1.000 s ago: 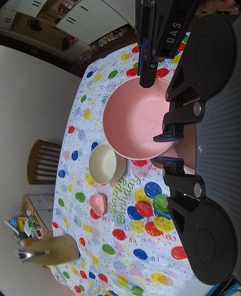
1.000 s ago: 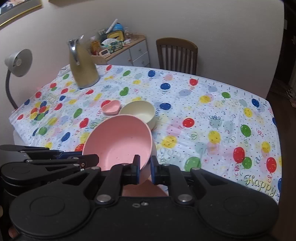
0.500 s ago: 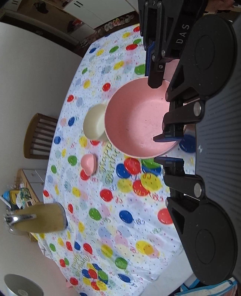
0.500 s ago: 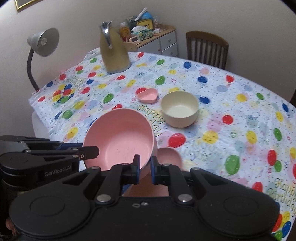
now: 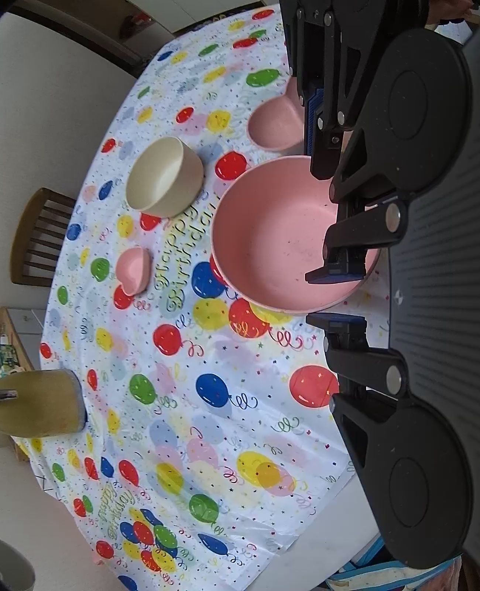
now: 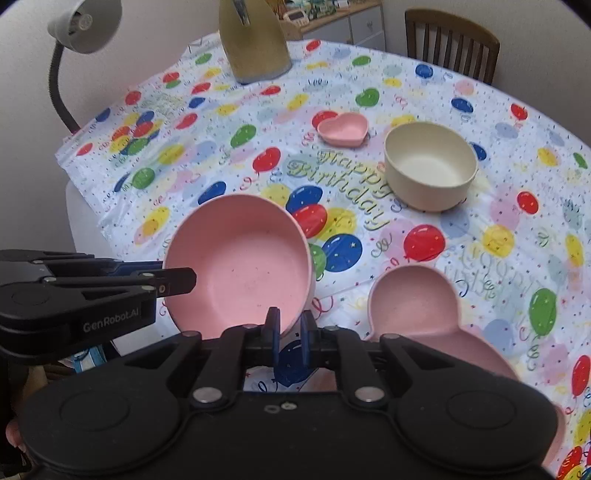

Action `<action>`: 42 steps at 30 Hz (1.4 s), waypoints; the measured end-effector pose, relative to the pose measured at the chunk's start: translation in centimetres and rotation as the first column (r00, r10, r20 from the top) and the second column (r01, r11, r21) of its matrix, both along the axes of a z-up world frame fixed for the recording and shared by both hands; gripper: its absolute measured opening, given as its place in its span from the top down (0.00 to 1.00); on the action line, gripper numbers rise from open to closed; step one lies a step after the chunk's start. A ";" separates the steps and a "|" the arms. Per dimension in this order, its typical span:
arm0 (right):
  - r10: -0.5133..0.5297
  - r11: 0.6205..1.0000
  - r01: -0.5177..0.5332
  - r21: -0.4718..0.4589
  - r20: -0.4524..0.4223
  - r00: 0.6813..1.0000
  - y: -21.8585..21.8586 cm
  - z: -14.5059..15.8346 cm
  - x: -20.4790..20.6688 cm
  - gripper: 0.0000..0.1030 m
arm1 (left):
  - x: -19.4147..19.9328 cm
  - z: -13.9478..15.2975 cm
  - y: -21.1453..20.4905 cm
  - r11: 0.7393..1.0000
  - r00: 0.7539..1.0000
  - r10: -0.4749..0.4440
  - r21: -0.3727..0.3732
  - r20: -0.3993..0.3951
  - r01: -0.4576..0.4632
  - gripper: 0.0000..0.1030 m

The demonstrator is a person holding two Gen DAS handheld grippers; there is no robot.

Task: Organize plates and bowls
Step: 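Carry the pink bowl over the bear-shaped plate with both grippers, then lower the pink bowl onto the bear-shaped plate and open both grippers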

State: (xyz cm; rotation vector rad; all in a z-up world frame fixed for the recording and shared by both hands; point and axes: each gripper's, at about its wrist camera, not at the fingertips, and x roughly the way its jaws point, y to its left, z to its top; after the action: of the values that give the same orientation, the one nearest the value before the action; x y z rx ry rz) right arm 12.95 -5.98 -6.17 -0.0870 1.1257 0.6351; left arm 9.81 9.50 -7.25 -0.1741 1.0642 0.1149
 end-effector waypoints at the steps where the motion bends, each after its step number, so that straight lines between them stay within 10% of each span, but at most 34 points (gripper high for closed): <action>1: 0.002 1.000 -0.002 -0.003 -0.009 1.000 0.3 -0.4 0.2 0.90 | 0.1 -0.4 0.2 1.000 1.000 0.002 -0.003 -0.008 -0.002 0.85; 26: -0.009 0.999 0.006 -0.039 -0.091 0.996 2.9 -3.4 2.0 0.89 | 1.9 -3.6 2.5 0.999 0.996 -0.003 -0.035 -0.086 0.000 0.85; 42: 0.006 0.999 -0.004 0.052 -0.047 0.999 0.3 -0.3 0.8 0.86 | -0.5 -0.4 1.3 0.999 1.000 0.028 -0.026 0.001 -0.028 0.81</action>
State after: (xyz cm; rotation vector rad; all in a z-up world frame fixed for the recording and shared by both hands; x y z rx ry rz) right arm 13.77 -5.69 -6.50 -0.0308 1.1537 0.6735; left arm 9.35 10.78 -7.62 -0.2128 1.0621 0.1258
